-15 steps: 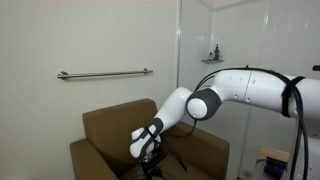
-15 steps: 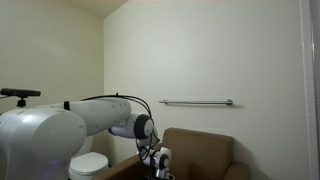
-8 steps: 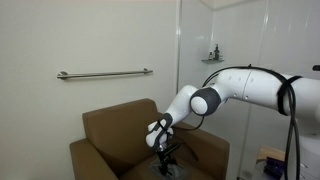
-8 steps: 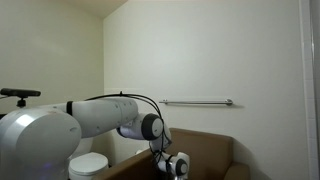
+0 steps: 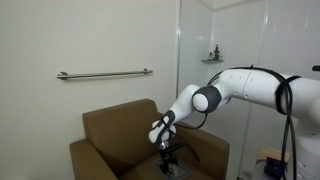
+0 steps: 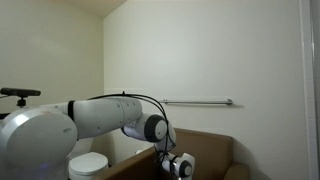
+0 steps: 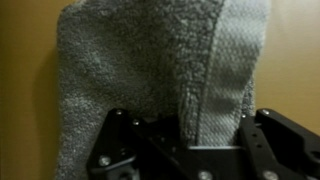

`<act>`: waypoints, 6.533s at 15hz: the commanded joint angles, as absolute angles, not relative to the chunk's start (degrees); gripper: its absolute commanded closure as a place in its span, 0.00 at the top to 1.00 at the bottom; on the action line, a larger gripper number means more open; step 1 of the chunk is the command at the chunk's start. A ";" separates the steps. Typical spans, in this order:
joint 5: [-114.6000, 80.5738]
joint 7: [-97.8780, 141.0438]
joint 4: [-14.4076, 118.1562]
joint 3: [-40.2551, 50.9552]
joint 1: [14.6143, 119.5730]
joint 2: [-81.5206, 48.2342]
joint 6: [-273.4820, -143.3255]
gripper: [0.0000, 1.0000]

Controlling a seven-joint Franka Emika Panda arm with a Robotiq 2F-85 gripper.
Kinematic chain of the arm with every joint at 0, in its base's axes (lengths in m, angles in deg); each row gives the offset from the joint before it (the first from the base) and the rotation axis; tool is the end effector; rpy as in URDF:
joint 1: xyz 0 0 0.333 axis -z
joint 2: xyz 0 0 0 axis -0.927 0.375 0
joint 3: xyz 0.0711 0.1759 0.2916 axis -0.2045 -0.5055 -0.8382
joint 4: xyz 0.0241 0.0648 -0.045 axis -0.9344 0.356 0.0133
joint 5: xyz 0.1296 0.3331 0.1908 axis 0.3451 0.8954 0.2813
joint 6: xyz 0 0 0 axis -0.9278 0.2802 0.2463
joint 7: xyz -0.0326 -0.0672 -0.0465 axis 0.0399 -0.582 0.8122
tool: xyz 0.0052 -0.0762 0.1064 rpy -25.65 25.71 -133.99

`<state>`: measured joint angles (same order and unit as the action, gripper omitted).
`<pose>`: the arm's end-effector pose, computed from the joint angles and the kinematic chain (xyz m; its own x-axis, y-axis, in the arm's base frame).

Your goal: Wipe the couch with the cloth

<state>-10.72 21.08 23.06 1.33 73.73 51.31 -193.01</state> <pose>0.6455 -0.0602 -0.1649 0.8552 -0.1858 -0.4838 -0.2111 -0.9775 0.0024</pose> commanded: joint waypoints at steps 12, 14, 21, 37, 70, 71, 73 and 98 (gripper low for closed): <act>-10.05 10.08 25.09 -6.86 63.20 51.49 -193.18 0.04; -10.36 11.55 25.82 -4.77 63.79 51.53 -191.42 0.04; -11.22 18.02 28.42 3.20 67.87 51.31 -186.60 0.03; -10.00 25.66 22.30 -0.01 62.19 50.93 -200.34 0.03; -13.02 23.73 22.99 0.29 63.15 51.62 -197.64 0.04; -12.94 22.88 22.65 -0.76 62.25 51.45 -197.96 0.04; -12.65 21.65 22.53 -2.92 60.25 51.11 -199.24 0.04; -11.97 19.45 24.17 2.52 72.72 51.24 -188.30 0.04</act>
<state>-12.20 19.61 24.17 4.14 74.01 51.23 -189.20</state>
